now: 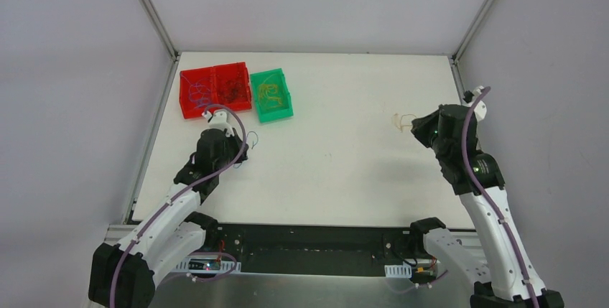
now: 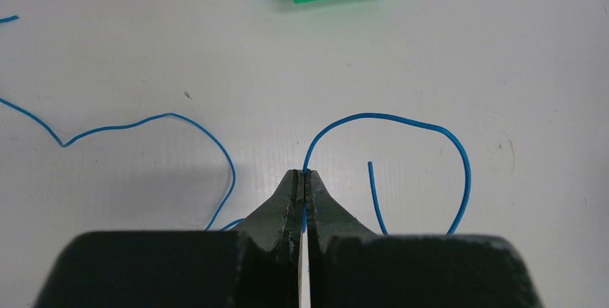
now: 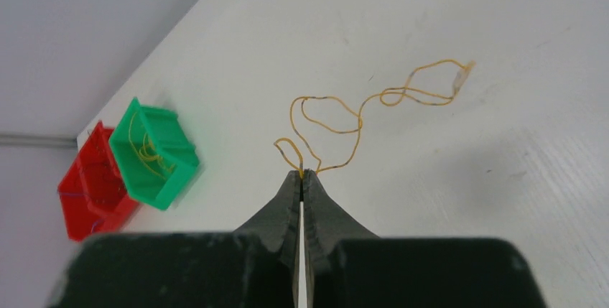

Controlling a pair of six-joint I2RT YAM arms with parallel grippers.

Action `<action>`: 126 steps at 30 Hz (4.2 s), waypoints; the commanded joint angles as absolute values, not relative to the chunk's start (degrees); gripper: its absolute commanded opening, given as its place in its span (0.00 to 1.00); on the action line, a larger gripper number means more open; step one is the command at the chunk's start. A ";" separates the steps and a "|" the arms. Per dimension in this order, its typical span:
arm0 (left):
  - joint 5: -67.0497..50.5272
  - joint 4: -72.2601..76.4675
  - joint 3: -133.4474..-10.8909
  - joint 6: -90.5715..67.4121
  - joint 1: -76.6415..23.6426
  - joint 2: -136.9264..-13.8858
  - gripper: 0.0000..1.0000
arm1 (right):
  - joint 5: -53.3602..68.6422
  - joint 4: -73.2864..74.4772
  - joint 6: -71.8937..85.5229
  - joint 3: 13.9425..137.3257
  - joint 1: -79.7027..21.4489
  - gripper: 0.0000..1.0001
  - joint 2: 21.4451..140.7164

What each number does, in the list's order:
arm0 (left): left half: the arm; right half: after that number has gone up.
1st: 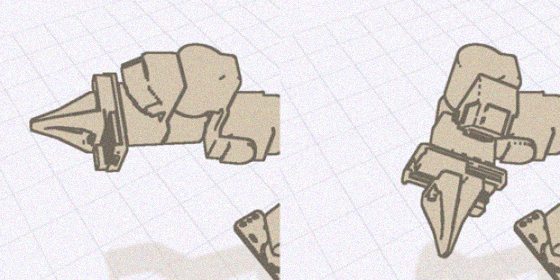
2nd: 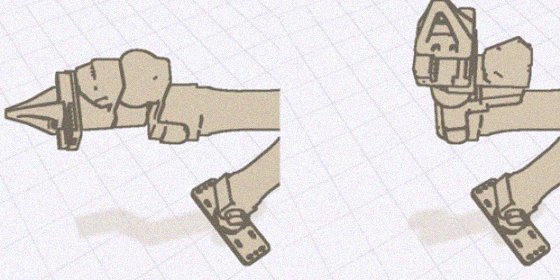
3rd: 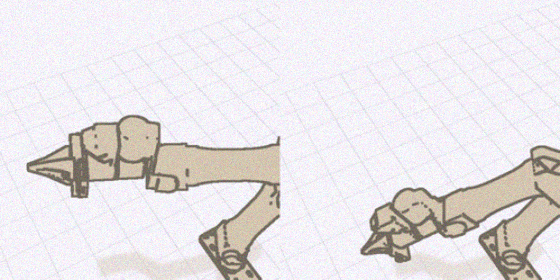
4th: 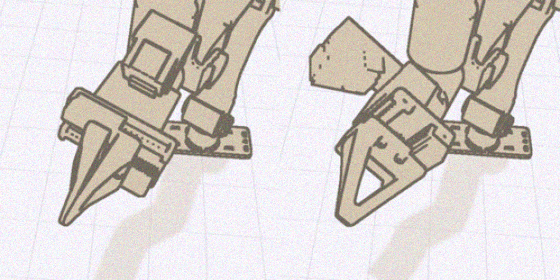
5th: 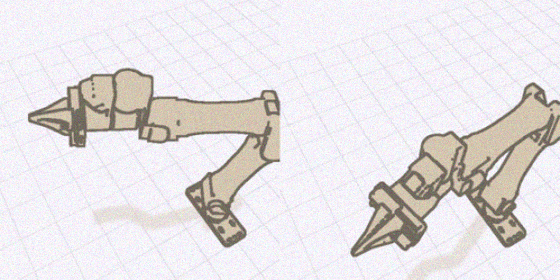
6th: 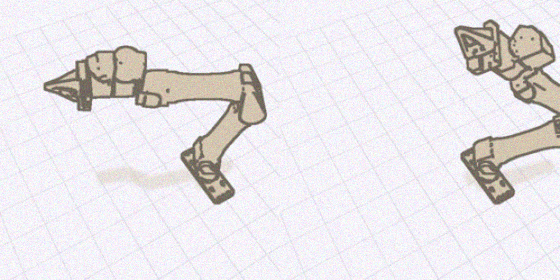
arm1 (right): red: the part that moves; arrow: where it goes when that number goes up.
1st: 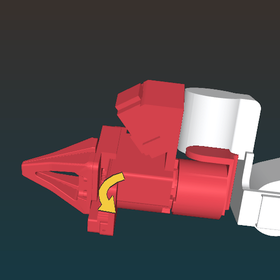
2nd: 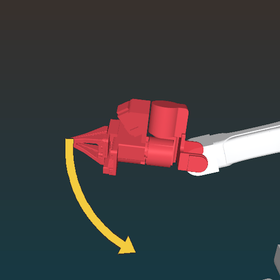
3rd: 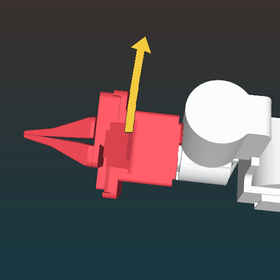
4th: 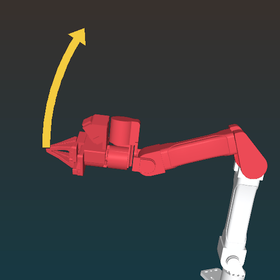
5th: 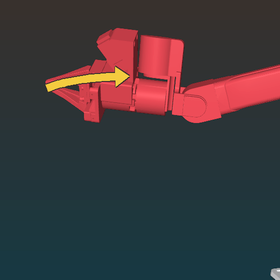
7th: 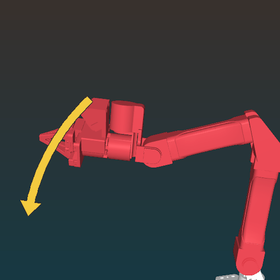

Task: Untangle the cables
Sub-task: Place the cable in the bin, then pick up the cable at the center of the board.

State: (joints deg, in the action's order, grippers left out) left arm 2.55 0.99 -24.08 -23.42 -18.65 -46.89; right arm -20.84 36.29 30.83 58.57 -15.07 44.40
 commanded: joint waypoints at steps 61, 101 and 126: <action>25.74 -17.75 -31.38 -33.25 -18.47 -42.40 0.05 | -1.56 25.14 13.16 118.22 -41.38 0.72 120.36; 11.41 -26.28 -47.63 -39.61 0.77 -78.86 0.94 | 6.43 11.96 23.81 55.46 -33.05 0.87 62.31; 16.77 -26.59 -53.67 -38.37 0.69 -75.27 0.00 | 0.37 14.14 22.90 51.64 -32.60 0.86 56.27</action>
State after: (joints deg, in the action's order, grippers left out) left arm 13.89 -24.84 -52.27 -38.94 0.80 -84.07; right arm 2.31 14.33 23.35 52.23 -32.82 57.80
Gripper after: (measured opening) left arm 0.014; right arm 0.861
